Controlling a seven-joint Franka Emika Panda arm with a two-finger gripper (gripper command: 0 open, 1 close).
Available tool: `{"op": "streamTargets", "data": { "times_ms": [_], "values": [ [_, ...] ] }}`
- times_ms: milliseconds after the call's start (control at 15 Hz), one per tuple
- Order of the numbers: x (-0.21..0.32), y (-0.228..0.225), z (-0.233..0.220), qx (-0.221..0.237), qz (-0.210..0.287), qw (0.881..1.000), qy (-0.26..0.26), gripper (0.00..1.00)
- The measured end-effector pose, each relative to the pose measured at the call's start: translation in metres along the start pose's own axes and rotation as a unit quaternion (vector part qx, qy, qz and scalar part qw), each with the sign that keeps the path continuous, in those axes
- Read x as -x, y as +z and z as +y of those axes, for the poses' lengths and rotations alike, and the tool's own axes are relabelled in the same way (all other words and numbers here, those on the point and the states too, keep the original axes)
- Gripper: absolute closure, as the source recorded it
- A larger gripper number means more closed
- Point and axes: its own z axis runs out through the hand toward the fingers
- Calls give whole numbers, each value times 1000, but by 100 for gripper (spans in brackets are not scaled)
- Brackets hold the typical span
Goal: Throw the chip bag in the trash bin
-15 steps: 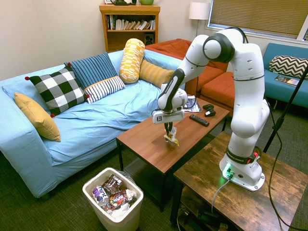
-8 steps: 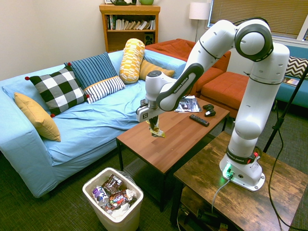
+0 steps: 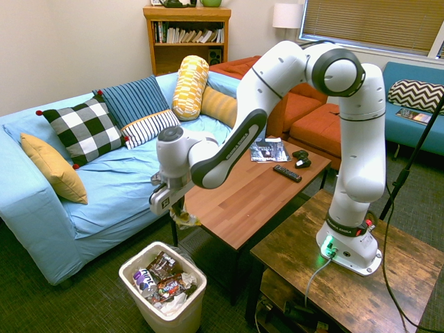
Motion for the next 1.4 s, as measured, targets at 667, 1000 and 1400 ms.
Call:
{"op": "streamTargets", "data": {
  "times_ms": [667,1000,1400],
  "values": [
    [33,82,-43,-4,-73,993,-96,0],
    [34,91,-40,2,-84,991,-106,0],
    [28,93,-40,3,-84,991,-104,0]
  ]
}}
